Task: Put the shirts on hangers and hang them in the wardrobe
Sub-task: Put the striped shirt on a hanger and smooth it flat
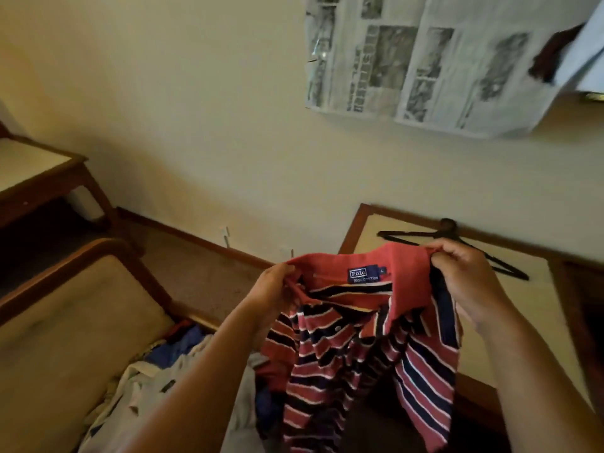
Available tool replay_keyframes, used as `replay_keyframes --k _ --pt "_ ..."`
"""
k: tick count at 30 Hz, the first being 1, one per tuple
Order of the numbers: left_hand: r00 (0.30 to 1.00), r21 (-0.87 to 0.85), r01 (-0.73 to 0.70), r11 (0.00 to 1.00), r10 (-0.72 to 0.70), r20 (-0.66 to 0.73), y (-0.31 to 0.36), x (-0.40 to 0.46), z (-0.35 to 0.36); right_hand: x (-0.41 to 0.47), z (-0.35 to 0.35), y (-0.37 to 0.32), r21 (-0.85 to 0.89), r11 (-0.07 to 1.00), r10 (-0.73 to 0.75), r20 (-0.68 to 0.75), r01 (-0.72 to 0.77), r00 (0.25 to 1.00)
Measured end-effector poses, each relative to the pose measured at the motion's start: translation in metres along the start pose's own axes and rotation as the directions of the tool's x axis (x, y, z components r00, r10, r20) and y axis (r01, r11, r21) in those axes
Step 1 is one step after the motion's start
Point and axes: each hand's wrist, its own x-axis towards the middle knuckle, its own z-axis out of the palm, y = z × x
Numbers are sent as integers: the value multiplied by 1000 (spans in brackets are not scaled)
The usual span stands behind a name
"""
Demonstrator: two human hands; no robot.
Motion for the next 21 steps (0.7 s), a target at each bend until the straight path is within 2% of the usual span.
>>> replay_keyframes --k 3,7,9,11,14,17,19,21 --pt "992 -110 -38 993 51 114 -9 4 62 0 -43 18 0 999 37 -89 -37 995" --pt "960 -239 9 971 59 273 -22 5 127 2 -85 40 -11 996 86 -131 -88 988" --pt "967 -141 -30 990 64 247 -25 8 153 3 -101 47 -56 994 85 -131 -93 988" --pt "981 126 -134 983 114 155 -26 14 172 6 -114 52 -77 993 80 -142 -92 987" --pt "955 508 -284 813 287 73 -24 24 193 12 -130 58 -113 990 62 -145 -79 988" --pt "905 792 -312 525 417 80 -23 31 205 16 -144 60 -235 972 2 -91 -23 996" --pt "884 904 -236 356 465 48 -20 39 203 20 -152 63 -335 942 -36 -94 3 995" --pt "879 917 -247 315 471 75 -16 50 197 23 -160 71 -433 901 -69 -147 -2 987"
